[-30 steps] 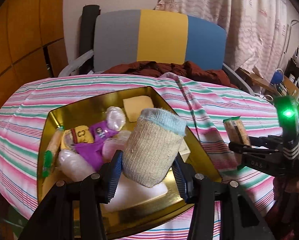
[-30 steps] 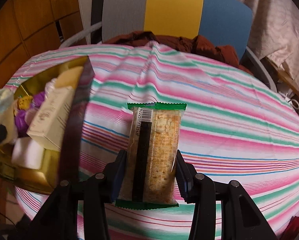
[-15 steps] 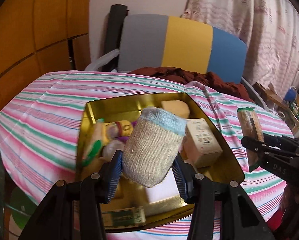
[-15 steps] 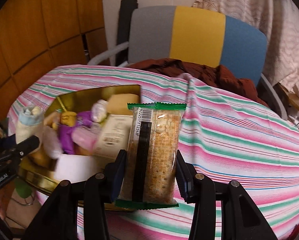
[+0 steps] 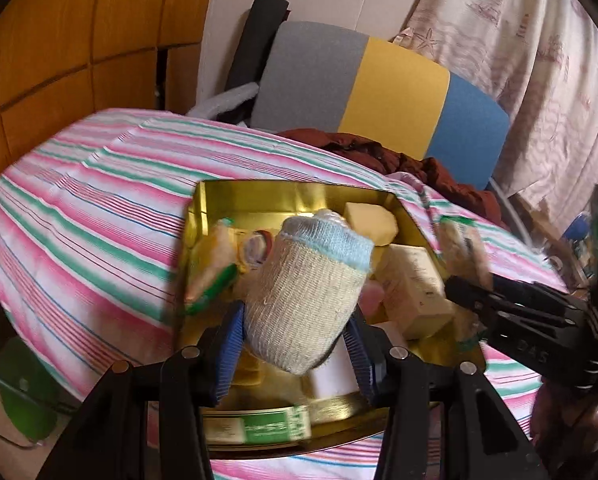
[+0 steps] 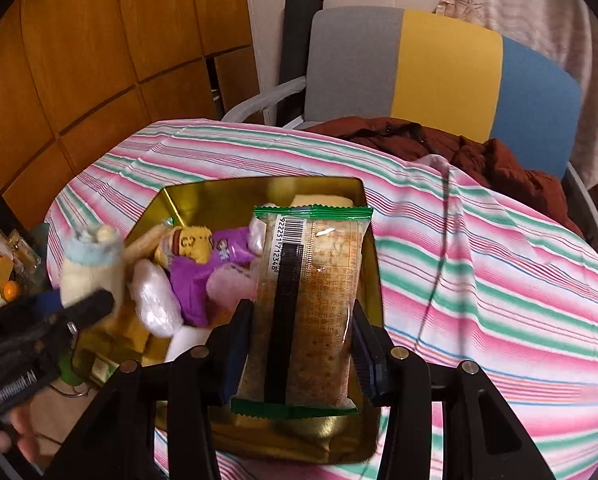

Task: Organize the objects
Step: 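Carry the knit roll with the left tool while the right tool carries the cracker packet over the tray, then open both tools to drop the roll and cracker packet into the gold tray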

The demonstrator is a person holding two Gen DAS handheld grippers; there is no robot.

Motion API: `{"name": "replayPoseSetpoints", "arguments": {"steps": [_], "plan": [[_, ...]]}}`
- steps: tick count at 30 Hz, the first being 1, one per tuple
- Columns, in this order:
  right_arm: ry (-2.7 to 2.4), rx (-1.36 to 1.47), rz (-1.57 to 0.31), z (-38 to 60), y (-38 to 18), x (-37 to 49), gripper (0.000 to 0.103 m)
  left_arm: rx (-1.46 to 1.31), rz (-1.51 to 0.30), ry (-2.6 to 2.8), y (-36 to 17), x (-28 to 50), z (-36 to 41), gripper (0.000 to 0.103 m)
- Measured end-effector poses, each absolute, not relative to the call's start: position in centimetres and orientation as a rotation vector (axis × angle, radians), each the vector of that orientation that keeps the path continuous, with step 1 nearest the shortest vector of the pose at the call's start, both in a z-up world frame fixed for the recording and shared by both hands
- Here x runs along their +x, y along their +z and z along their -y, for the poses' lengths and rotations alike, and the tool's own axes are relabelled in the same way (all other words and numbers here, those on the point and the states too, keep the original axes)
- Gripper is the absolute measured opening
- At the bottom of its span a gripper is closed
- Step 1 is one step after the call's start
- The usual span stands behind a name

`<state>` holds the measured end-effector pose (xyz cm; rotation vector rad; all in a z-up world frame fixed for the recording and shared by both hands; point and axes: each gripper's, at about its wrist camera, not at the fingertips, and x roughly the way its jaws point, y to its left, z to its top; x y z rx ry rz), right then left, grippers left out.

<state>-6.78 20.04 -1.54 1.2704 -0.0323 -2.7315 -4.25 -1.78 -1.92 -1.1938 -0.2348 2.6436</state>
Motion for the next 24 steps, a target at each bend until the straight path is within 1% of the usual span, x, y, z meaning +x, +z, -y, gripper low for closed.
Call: {"name": "replayPoseSetpoints", "arguments": {"steps": [6, 17, 24], "plan": [[-2.7, 1.283, 0.078, -19.3, -1.1, -9.4, 0.047, -1.209, 0.226, 2.606, -2.7, -5.5, 0.0, 0.049], [-2.703, 1.29, 0.03, -18.1, -1.0, -12.7, 0.047, -1.224, 0.165, 2.618, -4.0, -7.1, -1.0, 0.052], [-2.696, 1.309, 0.04, -18.3, -1.5, -12.3, 0.047, -1.215, 0.142, 2.634, -4.1, -6.8, -1.0, 0.052]]}}
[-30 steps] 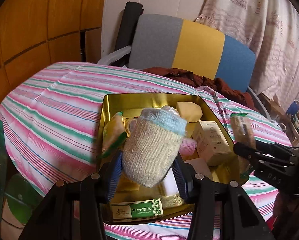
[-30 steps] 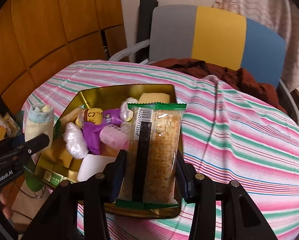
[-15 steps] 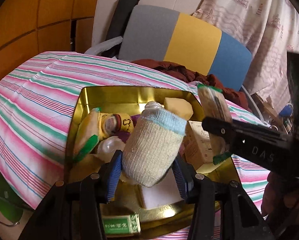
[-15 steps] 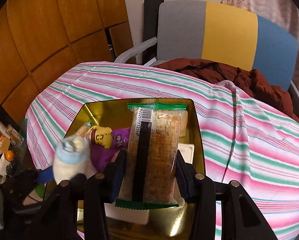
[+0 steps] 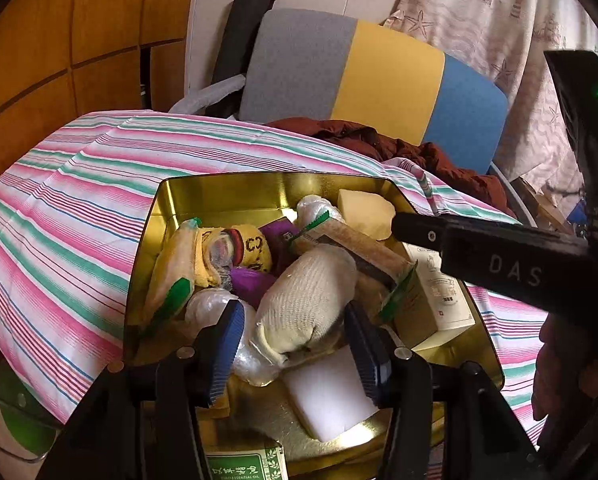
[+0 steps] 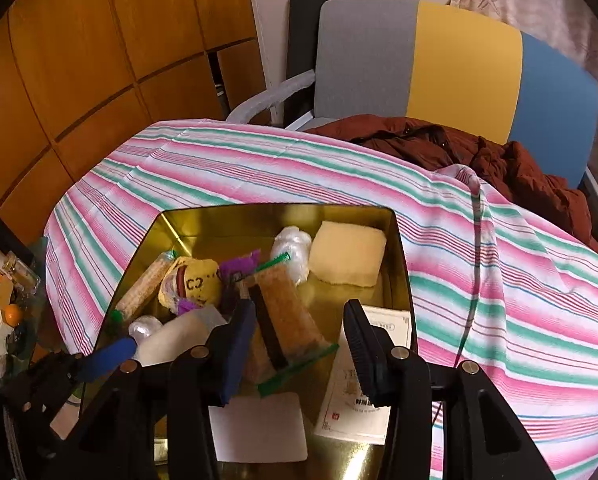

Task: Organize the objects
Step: 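Open both tools to drop the roll and cracker packet into the gold tray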

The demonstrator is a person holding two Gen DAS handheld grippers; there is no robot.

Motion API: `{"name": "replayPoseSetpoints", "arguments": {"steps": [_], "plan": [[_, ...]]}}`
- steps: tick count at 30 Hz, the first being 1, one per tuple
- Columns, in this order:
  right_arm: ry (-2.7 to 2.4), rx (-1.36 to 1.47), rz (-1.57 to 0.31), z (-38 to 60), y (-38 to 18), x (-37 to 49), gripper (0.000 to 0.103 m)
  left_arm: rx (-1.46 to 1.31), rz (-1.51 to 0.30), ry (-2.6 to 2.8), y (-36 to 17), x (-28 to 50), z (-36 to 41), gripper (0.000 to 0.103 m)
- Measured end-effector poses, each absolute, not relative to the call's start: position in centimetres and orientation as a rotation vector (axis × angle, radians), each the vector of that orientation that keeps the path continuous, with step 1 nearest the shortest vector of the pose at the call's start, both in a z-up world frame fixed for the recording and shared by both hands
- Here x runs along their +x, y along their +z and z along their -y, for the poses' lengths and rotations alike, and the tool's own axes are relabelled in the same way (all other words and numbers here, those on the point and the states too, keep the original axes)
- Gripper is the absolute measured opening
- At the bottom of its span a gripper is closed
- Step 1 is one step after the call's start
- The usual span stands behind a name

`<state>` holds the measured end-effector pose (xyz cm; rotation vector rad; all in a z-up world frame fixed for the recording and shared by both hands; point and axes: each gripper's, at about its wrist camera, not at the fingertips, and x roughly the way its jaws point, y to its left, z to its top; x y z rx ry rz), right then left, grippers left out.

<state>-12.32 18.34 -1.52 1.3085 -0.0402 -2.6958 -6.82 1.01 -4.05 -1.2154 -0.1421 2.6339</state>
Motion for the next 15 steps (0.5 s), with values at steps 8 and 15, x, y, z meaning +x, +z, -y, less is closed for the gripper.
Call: {"name": "replayPoseSetpoints", "arguments": {"steps": [8, 15], "plan": [[-2.715, 1.295, 0.014, -18.4, -1.8, -10.4, 0.047, -1.187, 0.109, 2.66, -4.0, -5.5, -1.0, 0.052], [-2.752, 1.301, 0.01, -19.1, -2.2, -8.6, 0.049, -1.21, 0.045, 2.655, -4.6, -5.3, -2.1, 0.052]]}}
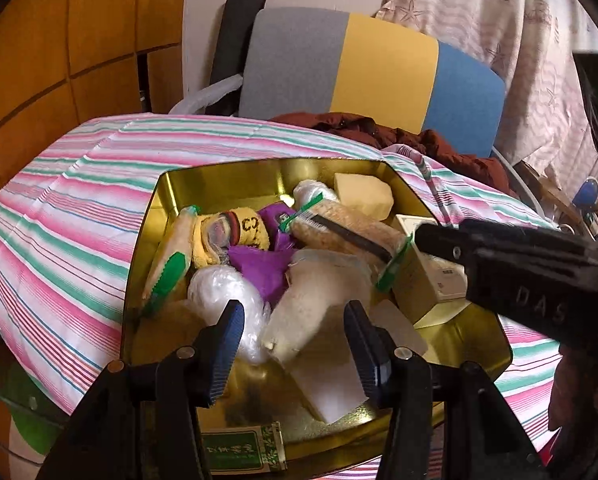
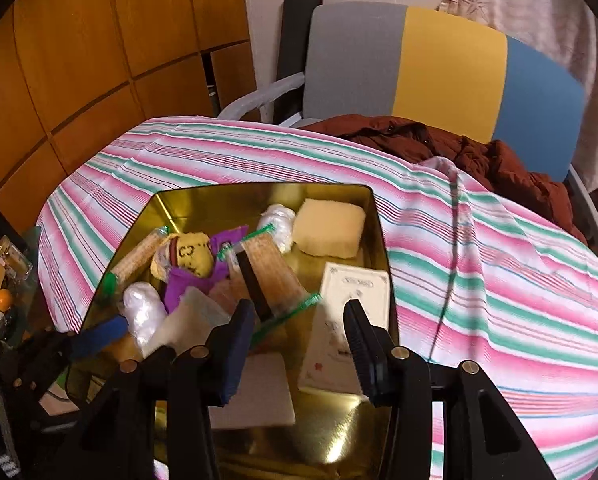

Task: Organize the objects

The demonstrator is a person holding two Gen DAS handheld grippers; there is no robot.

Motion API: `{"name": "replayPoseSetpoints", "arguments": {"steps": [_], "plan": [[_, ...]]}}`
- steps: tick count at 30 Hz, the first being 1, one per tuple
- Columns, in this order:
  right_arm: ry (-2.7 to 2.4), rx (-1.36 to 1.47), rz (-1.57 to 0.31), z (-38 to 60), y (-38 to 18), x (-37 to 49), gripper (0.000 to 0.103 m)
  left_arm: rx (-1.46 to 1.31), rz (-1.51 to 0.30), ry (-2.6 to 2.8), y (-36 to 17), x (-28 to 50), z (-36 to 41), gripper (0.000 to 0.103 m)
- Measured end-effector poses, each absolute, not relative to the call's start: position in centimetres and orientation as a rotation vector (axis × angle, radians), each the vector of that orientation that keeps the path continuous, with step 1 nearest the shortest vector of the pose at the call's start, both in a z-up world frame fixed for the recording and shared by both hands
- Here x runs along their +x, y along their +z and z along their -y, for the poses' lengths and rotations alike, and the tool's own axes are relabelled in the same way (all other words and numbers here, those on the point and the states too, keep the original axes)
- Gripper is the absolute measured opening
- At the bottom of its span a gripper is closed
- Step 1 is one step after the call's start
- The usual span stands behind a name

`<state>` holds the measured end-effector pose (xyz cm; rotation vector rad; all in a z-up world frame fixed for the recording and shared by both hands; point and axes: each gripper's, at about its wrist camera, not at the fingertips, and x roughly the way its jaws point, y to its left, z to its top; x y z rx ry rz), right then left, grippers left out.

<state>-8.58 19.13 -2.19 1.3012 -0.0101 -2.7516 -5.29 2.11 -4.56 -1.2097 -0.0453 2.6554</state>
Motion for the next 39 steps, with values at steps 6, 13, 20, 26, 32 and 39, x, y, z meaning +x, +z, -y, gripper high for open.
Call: {"name": "replayPoseSetpoints", "arguments": {"steps": [6, 13, 20, 26, 32, 39], "plan": [[-2.774, 1.316, 0.068, -20.3, -2.6, -7.2, 0.057, -1.165, 0.011, 2.706, -3.3, -4.4, -2.1, 0.053], [-2.804, 1.298, 0.057, -20.4, -2.7, -5.5, 0.061, -1.136, -0.007, 2.76, -2.1, -3.2, -1.7, 0.055], [-2.857, 1.266, 0.041, -20.5, -2.4, -3.7, 0.065, -1.109, 0.001, 2.816, -1.1, -2.1, -1.1, 0.067], [-2.886, 1.237, 0.018, -20.4, -2.3, -2.3, 0.068, -1.102, -0.017, 2.857, -0.6, -1.3, -1.1, 0.069], [-2.904, 1.203, 0.019, -20.4, -2.2, -1.1, 0.068, -1.04, -0.067, 2.965, 0.1, -0.1, -1.0, 0.069], [-2.902, 1.183, 0.041, -20.4, -2.0, -0.6, 0.068, -0.971, -0.032, 2.971, 0.5, 0.7, -1.2, 0.069]]}}
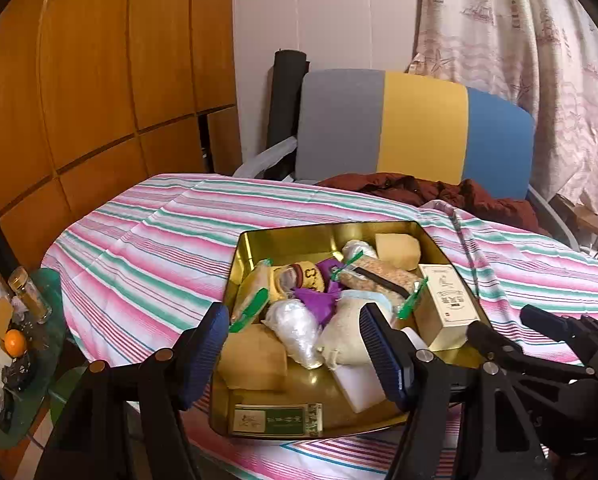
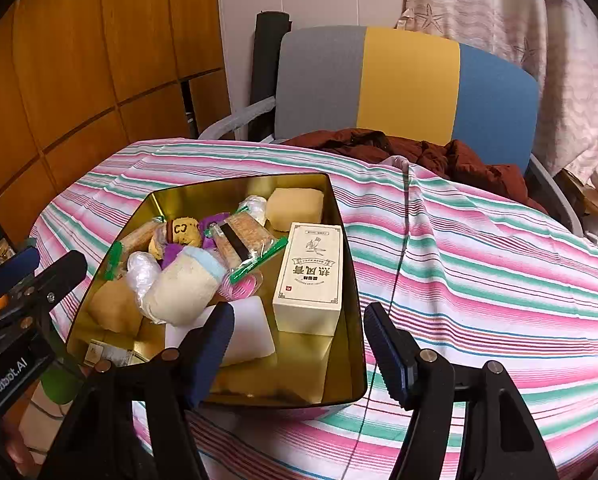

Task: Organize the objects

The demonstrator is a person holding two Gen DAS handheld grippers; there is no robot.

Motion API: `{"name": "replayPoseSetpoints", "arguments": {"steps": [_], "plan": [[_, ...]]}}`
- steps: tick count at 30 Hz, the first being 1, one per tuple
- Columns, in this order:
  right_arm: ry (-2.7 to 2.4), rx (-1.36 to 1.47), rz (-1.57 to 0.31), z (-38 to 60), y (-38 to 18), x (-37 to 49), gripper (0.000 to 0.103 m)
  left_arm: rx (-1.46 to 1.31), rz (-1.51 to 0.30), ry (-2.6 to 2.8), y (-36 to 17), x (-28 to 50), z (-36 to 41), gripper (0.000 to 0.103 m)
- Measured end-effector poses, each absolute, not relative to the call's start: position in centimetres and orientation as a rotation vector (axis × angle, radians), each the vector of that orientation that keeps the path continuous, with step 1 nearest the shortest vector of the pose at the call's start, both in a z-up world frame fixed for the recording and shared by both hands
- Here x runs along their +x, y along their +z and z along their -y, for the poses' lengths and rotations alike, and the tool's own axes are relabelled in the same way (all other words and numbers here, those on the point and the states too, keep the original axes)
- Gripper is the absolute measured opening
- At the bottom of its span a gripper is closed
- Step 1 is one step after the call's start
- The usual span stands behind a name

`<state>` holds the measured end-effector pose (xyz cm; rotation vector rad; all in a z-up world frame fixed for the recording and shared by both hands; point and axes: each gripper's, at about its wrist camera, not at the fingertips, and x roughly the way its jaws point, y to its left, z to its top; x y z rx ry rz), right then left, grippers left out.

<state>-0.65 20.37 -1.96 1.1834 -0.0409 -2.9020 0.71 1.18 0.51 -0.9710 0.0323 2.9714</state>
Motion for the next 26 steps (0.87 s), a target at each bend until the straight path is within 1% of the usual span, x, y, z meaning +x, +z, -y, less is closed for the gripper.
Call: {"name": "replayPoseSetpoints", "arguments": {"steps": [5, 7, 15, 16, 18, 21, 26], "plan": [[-2.903, 1.185, 0.045, -20.31, -2.0, -0.59, 0.068, -0.995, 0.001, 2.942, 0.26, 0.69, -1.27, 0.068], [-2.904, 1.185, 0.045, -20.22, -1.99, -0.6, 0.068, -1.004, 0.016, 2.934, 0.14, 0.56, -1.24, 0.063], [-2.905, 1.188, 0.036, -20.11, -2.09, -0.74, 0.07, -0.998, 0.007, 2.932, -0.12, 0.5, -1.19, 0.062], [-2.906, 1.188, 0.036, -20.09, -2.1, -0.75, 0.07, -0.995, -0.005, 2.936, -0.14, 0.49, -1.2, 0.058], [-2.904, 1.19, 0.035, -20.06, -2.14, -0.78, 0.07, -0.99, 0.004, 2.938, -0.19, 0.43, -0.99, 0.052], [-2.901, 1.196, 0.036, -20.0, -2.32, -0.93, 0.07, -0.978, 0.002, 2.949, -0.16, 0.42, -0.72, 0.05], [-2.909, 1.186, 0.039, -20.02, -2.34, -1.0, 0.07, -0.989, -0.003, 2.94, -0.3, 0.27, -0.79, 0.05]]}}
